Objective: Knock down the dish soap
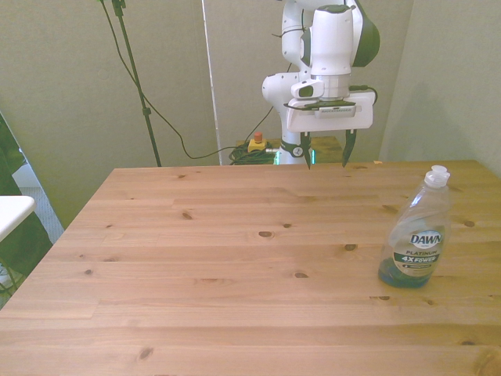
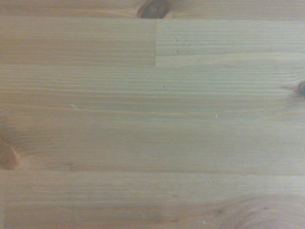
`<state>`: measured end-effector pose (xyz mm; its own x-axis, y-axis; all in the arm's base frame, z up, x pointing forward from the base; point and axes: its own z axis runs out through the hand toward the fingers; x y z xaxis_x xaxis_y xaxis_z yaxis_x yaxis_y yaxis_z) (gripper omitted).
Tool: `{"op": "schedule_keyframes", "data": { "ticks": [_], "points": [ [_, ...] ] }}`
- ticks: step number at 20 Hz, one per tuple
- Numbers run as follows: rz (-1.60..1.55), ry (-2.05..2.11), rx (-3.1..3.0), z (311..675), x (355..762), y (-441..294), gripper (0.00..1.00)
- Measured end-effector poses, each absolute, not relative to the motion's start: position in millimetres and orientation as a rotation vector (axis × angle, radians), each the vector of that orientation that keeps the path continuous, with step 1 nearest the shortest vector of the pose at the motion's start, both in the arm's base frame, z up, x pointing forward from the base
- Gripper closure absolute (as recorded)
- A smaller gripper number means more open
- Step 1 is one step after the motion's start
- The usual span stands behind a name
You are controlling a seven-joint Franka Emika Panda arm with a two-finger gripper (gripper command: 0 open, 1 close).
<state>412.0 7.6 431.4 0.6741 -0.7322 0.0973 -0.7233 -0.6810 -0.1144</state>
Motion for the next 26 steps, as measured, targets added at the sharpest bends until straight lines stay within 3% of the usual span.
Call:
{"op": "schedule_keyframes", "data": {
  "ticks": [2, 3, 11, 26],
  "points": [
    [-0.208, 1.223, -2.815, 431, 412, 8, 0.0],
    [-0.207, 1.223, -2.816, 431, 412, 10, 1.0],
    [-0.346, 1.28, -2.769, 450, 441, 61, 1.0],
    [-0.51, 1.363, -2.691, 463, 566, 114, 1.0]
  ]
}}
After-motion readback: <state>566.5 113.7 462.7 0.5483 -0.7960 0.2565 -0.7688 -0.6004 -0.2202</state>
